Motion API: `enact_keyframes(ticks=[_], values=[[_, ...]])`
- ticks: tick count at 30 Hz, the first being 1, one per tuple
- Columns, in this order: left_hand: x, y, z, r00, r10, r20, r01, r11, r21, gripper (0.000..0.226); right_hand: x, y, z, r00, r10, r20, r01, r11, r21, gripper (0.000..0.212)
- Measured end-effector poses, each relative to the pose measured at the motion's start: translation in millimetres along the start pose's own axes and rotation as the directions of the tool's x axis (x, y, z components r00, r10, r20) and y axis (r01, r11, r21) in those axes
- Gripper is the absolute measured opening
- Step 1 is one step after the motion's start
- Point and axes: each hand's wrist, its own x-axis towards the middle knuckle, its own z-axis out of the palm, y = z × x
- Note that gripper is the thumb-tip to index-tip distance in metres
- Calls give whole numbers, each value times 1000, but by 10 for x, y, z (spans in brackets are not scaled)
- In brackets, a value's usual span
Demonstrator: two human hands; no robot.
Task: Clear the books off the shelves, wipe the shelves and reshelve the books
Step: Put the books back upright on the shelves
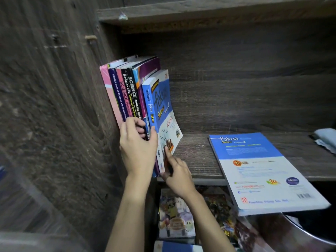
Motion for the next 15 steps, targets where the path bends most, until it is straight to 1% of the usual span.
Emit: enact_keyframes(ticks=[1, 2, 3, 6, 8, 10, 11, 12, 13, 14, 15], values=[[3, 15, -2, 1000, -19, -10, 19, 1000, 9, 22, 7, -1, -53, 1000, 0, 23, -3, 995, 103, 78], [0, 35, -1, 999, -31, -25, 31, 999, 16, 21, 4, -2, -116, 1000, -2, 15, -1, 984, 179, 72], [-7, 67, -1, 999, -29, -43, 30, 999, 17, 19, 0, -6, -184, 1000, -2, -27, 8, 978, 211, 65], [-57, 210, 40, 997, 11, -77, -13, 1000, -26, 13, -38, 20, -437, 973, 31, -228, 11, 984, 179, 46], [-110, 294, 107, 999, 6, -51, -9, 998, -64, 11, -67, 69, -628, 933, 75, -352, -26, 989, 144, 38], [-222, 344, 213, 996, -51, 73, 60, 990, -125, 11, -136, 171, -843, 884, 136, -448, -112, 990, 80, 34], [-305, 353, 273, 981, -95, 169, 116, 986, -122, 11, -177, 248, -950, 858, 161, -487, -167, 985, 32, 32], [-409, 334, 341, 950, -140, 278, 170, 982, -84, 11, -226, 343, -1060, 834, 177, -523, -224, 974, -27, 32], [-518, 318, 396, 905, -180, 386, 209, 977, -32, 11, -278, 449, -1165, 806, 197, -558, -288, 955, -79, 31], [-630, 320, 444, 839, -228, 494, 247, 969, 28, 13, -349, 560, -1290, 772, 225, -594, -358, 927, -114, 31], [-722, 311, 477, 748, -286, 599, 275, 955, 113, 17, -409, 669, -1391, 736, 260, -625, -425, 896, -129, 31]])
